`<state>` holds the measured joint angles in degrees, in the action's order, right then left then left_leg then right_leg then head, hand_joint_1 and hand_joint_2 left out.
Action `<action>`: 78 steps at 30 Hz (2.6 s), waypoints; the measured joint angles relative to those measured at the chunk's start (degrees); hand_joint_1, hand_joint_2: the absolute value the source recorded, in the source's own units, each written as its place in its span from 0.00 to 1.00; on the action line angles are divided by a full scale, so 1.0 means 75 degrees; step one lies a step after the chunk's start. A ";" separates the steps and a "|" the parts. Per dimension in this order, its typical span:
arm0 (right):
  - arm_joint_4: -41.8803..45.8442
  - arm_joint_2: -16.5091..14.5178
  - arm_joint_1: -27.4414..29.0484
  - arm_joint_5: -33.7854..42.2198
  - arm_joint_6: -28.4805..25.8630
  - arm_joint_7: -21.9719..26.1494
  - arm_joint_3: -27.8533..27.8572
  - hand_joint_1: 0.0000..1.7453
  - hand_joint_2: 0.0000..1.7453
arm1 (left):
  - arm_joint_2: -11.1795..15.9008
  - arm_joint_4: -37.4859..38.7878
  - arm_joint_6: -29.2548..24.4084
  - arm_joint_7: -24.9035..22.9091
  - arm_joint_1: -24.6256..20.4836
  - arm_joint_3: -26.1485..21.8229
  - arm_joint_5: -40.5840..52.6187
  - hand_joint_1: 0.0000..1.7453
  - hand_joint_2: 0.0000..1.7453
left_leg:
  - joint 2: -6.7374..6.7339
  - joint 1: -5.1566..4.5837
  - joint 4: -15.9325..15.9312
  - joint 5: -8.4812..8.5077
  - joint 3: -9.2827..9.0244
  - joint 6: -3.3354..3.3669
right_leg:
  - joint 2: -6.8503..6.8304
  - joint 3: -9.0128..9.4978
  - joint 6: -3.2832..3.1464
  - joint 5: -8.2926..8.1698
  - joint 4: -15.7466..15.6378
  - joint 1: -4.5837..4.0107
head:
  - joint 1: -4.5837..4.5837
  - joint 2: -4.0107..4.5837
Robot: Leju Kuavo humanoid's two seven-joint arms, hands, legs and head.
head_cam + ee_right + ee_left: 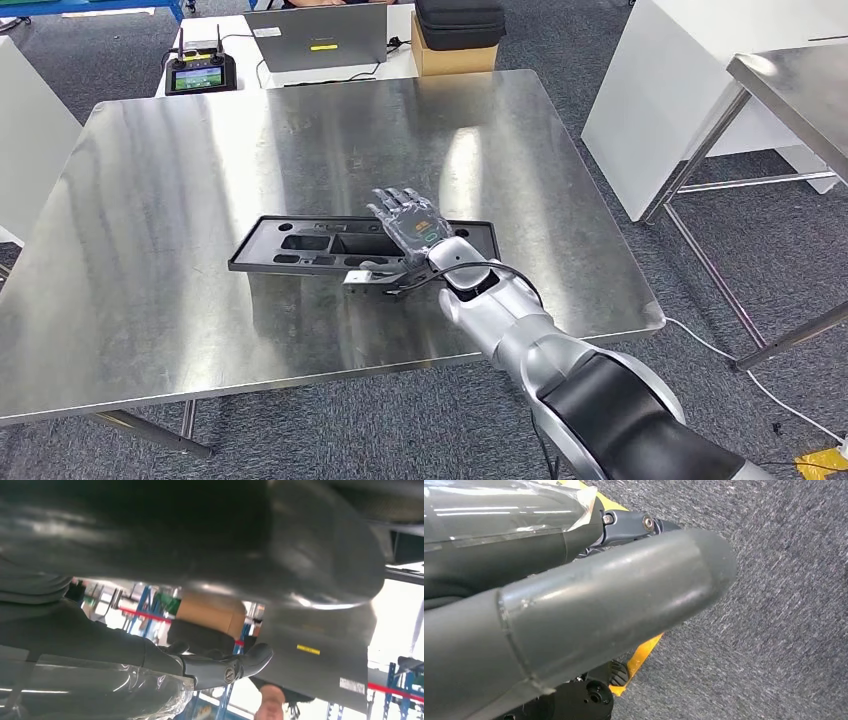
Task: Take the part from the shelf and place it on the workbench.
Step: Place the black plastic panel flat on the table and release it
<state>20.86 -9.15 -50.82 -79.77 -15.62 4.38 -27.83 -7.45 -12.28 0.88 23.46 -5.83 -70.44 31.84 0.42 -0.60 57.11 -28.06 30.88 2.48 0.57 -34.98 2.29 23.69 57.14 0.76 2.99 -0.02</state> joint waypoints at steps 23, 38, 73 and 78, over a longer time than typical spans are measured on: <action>0.8277 0.0478 0.4285 0.5452 -0.2949 0.3220 0.1384 0.00 0.00 | -0.0222 -0.0003 -0.0959 0.0043 0.0022 -0.0374 -0.0412 0.00 0.00 | 0.0006 -0.0010 -0.0003 -0.0017 0.0004 0.0014 | -0.0001 0.0001 -0.0001 0.0006 -0.0011 -0.0002 | 0.0000 0.0000; 0.9594 0.0660 0.6546 0.9564 -0.0790 0.3815 0.1262 0.00 0.00 | -0.0471 0.0000 -0.1345 -0.0911 0.0023 -0.1021 -0.0987 0.00 0.00 | 0.0002 -0.0052 0.0030 -0.0031 -0.0018 0.0153 | 0.0000 0.0036 0.0057 -0.0024 -0.0058 0.0116 | -0.0001 0.0000; 0.9736 0.0805 0.7160 0.9497 -0.0246 0.4059 0.2363 0.00 0.00 | -0.0522 -0.0009 -0.0846 -0.1100 -0.0044 -0.1076 -0.0901 0.00 0.00 | -0.0100 0.0120 -0.0235 0.0063 -0.0255 0.0211 | -0.0078 -0.0421 -0.0095 0.0685 0.0910 0.0025 | 0.0020 0.0000; 0.9565 0.0856 0.7178 0.9457 -0.0123 0.4196 0.2421 0.00 0.00 | -0.0519 -0.0009 -0.0804 -0.1091 -0.0040 -0.1076 -0.0960 0.00 0.00 | -0.0148 0.0089 -0.0151 0.0423 0.0249 0.0197 | -0.0078 -0.0069 0.0127 0.0906 0.1717 0.0029 | 0.0024 0.0000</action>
<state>92.60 -2.73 3.02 -8.85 -16.54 35.85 -9.67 -11.34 -12.35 -5.15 15.27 -6.14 -78.52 24.64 -0.69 0.06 55.97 -24.89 32.75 3.95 -0.02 -35.50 3.24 30.48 70.01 0.98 3.17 -0.02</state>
